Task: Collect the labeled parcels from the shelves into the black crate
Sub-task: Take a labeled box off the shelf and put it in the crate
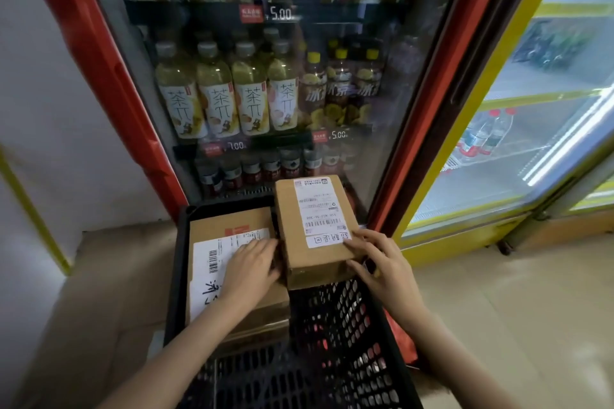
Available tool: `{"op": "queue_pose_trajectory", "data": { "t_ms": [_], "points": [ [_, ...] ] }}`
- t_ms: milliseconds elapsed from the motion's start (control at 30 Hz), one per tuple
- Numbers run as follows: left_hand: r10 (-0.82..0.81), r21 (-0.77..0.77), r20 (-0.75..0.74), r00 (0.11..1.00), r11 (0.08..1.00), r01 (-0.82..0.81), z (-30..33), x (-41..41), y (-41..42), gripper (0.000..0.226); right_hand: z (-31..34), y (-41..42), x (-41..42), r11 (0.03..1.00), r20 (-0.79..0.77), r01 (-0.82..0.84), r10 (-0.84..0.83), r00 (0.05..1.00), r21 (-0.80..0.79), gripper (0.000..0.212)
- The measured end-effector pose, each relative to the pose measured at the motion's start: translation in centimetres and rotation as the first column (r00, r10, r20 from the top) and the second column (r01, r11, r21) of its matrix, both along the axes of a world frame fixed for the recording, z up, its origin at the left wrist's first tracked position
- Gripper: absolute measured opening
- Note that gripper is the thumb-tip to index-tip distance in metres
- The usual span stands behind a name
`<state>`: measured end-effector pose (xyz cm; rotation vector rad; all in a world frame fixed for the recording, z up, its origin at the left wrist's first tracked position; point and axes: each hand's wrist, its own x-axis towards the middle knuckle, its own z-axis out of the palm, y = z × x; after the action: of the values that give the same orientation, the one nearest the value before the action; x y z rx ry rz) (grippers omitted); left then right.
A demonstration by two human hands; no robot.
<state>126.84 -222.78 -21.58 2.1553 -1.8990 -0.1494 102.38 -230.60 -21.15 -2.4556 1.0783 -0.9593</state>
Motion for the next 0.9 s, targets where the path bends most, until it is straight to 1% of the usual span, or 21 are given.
{"op": "queue_pose_trajectory", "data": {
  "t_ms": [67,167,233,333,433,500,667,800,900],
  "points": [
    [0.001,0.029,0.014,1.0,1.0,-0.002,-0.2,-0.1,0.1,0.056,-0.5,0.2,0.0,1.0,-0.025,-0.021,0.021,0.999,0.007,0.038],
    [-0.041,0.056,0.077,0.996,0.998,0.036,-1.0,0.3,0.5,0.047,-1.3,0.2,0.2,0.999,-0.078,-0.026,0.028,0.997,0.028,0.042],
    [-0.008,0.02,0.113,0.994,1.0,0.006,-0.8,0.5,0.5,0.042,-1.7,0.1,0.3,1.0,-0.169,-0.018,0.016,0.986,-0.007,0.051],
    [0.069,-0.059,0.097,0.993,0.996,-0.064,-0.1,1.3,0.6,0.035,-2.4,0.2,1.0,0.993,-0.302,-0.057,0.023,0.953,-0.102,0.063],
    [0.091,-0.09,0.1,0.991,0.993,-0.082,-0.3,2.0,1.4,0.033,-3.3,1.1,2.4,0.985,-0.348,-0.112,0.061,0.936,-0.129,0.067],
    [0.085,-0.103,0.111,0.99,0.992,-0.073,-0.6,1.9,2.1,0.032,-3.8,1.7,3.2,0.985,-0.372,-0.138,0.089,0.924,-0.105,0.066],
    [0.083,-0.134,0.064,0.994,0.988,-0.074,-1.1,1.6,2.8,0.031,-4.8,2.4,4.5,0.987,-0.389,-0.144,0.104,0.916,-0.077,0.068],
    [0.078,-0.143,0.063,0.995,0.987,-0.068,-1.2,1.4,2.6,0.029,-6.1,1.9,5.9,0.993,-0.437,-0.115,0.093,0.895,-0.024,0.064],
    [0.064,-0.155,0.063,0.996,0.986,-0.054,-1.6,1.1,2.4,0.029,-7.4,1.8,6.5,0.994,-0.478,-0.099,0.103,0.872,0.034,0.057]
  ]
}}
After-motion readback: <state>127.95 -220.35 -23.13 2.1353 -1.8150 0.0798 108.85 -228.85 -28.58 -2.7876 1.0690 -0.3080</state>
